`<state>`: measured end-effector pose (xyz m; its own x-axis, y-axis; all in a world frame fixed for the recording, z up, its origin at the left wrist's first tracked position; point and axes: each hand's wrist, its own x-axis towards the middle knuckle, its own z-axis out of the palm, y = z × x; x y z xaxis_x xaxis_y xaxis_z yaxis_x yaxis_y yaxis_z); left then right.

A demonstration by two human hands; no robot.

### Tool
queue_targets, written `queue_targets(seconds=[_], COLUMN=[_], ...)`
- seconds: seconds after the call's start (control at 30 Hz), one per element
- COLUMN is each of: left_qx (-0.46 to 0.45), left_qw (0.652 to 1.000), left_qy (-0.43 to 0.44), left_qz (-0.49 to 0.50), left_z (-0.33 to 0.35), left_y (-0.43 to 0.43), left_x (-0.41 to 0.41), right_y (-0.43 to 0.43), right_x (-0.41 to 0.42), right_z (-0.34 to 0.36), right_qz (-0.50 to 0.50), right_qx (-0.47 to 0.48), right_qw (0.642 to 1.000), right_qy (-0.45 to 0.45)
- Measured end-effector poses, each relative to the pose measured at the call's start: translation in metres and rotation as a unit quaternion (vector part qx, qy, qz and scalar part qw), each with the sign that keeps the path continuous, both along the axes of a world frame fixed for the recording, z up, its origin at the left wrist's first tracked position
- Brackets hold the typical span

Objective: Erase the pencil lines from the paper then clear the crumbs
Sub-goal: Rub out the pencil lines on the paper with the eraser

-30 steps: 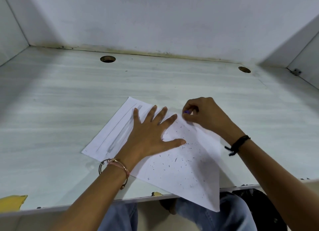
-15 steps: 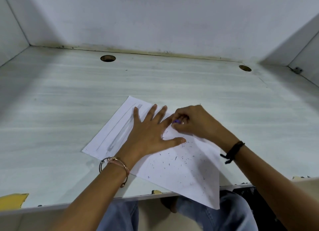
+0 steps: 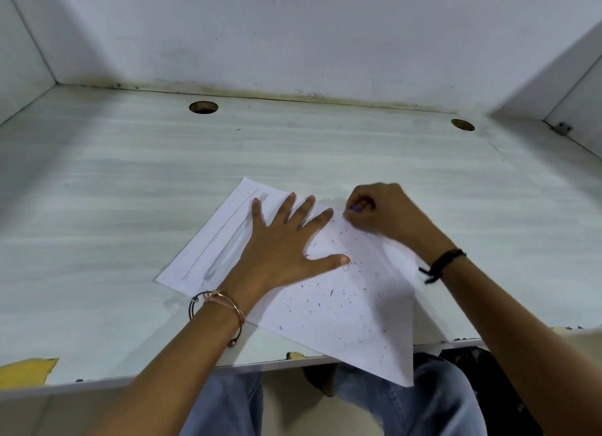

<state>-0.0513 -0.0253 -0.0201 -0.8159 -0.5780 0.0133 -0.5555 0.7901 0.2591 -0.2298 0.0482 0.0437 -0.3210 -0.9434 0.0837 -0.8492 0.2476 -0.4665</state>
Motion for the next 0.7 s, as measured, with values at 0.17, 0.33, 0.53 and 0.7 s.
queue_targets(seconds=[0.17,0.33,0.53,0.7], left_qx=[-0.005,-0.008,0.006,0.003], left_qw=[1.0,1.0,1.0,0.991], left_qy=[-0.004,-0.005,0.013,0.127], left_qz=[-0.001,0.003,0.005,0.041], left_z=[0.0,0.002,0.007,-0.005], left_y=[-0.001,0.001,0.001,-0.013], left_x=[0.0,0.0,0.002,-0.001], right_y=[0.001,0.01,-0.002,0.017], right_x=[0.004,0.025,-0.011,0.022], right_z=[0.01,-0.004,0.005,0.005], right_qz=[0.02,0.068,-0.025,-0.01], right_qx=[-0.017,0.014,0.005,-0.111], right_qw=[1.0,0.997,1.0,0.992], right_qy=[-0.011,-0.039,0.004,-0.053])
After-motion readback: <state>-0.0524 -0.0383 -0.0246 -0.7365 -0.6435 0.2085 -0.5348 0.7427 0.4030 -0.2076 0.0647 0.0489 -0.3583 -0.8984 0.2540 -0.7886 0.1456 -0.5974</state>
